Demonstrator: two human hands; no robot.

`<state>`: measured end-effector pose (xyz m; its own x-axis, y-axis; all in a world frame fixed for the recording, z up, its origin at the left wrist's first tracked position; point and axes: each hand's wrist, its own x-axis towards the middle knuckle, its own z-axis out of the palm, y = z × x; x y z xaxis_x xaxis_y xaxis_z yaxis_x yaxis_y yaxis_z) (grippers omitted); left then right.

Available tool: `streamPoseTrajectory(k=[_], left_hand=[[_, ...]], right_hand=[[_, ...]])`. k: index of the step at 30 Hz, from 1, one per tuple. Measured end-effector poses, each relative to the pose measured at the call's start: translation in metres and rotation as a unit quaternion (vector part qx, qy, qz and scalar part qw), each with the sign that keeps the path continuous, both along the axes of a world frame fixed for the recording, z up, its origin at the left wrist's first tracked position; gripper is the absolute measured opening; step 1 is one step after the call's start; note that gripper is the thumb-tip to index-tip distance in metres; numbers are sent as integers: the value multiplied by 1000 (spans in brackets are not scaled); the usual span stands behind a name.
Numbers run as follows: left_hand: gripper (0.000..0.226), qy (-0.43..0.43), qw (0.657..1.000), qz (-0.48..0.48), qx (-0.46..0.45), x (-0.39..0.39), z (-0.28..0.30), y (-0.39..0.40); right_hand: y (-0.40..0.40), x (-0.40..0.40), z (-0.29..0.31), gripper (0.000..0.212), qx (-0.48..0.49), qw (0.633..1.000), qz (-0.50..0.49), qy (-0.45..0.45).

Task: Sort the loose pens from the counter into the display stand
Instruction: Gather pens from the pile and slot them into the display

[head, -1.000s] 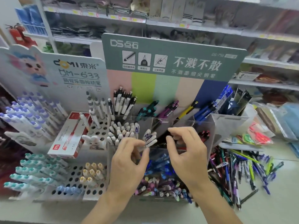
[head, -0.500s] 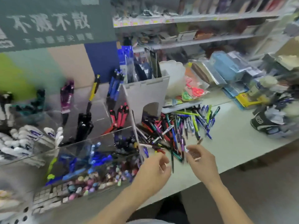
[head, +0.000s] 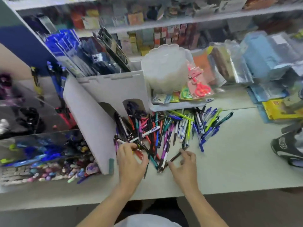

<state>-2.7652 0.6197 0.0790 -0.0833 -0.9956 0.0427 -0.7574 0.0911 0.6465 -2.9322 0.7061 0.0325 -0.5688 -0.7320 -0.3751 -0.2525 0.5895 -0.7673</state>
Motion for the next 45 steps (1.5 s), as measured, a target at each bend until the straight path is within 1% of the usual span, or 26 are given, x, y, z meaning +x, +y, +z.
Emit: streamPoseTrajectory(k=[2,5,7,9,11,13,16,18,20,21,22,23,25,27,31,34,36,39,42,45], left_hand=[[51,-11,1000,-5,-23,-11,2,-10],[70,-47,998,-4,38,-32,4,-30],[85,-84,992,-18,89,-44,0,-41],[92,-111,986,-39,114,-53,-5,-48],[88,-126,984,-52,116,-60,-9,-51],[78,-147,981,-58,116,-64,-12,-51],[67,-177,975,-73,110,-68,-16,-52],[64,-198,972,-72,103,-72,-16,-51],[58,-213,973,-64,62,-78,-12,-46],[53,-199,977,-72,32,-82,-10,-44],[47,-169,981,-93,11,-87,-9,-41],[41,-123,984,-127,10,-94,-8,-39],[33,-40,979,-191,61,-114,-5,-32],[33,-10,966,-226,123,-136,-7,-27],[43,-30,953,-221,207,-177,-15,-22],[50,-20,947,-188,258,-197,-14,-21],[53,-22,946,-170,276,-207,-15,-20],[51,-33,944,-154,291,-219,-16,-23],[50,-58,939,-156,300,-229,-15,-26],[52,-78,941,-147,294,-239,-15,-28]], right_hand=[[-4,-6,3,64,-14,1000,2,-7],[-5,-28,9,45,-47,997,-50,34],[-7,-49,13,42,-52,991,-89,89],[-14,-75,11,49,-32,980,-121,155],[-24,-101,9,60,17,972,-134,191],[-36,-121,7,73,58,975,-132,169],[-62,-139,5,92,68,983,-116,128],[-80,-144,3,94,76,984,-95,131],[-94,-148,1,84,70,985,-76,141],[-97,-149,0,76,60,986,-66,144],[-99,-150,-1,71,52,987,-58,144],[-98,-151,-2,67,45,988,-49,142],[-92,-152,-2,60,37,989,-33,141],[-84,-153,-3,54,23,989,-25,142],[-61,-147,-12,46,-43,991,-29,127],[-41,-134,-28,53,-121,984,-23,129],[-33,-130,-36,55,-142,983,-29,112],[-32,-127,-39,64,-125,985,-50,108],[-35,-126,-26,72,-99,987,-73,101],[-27,-136,-10,76,-57,985,-71,146]])
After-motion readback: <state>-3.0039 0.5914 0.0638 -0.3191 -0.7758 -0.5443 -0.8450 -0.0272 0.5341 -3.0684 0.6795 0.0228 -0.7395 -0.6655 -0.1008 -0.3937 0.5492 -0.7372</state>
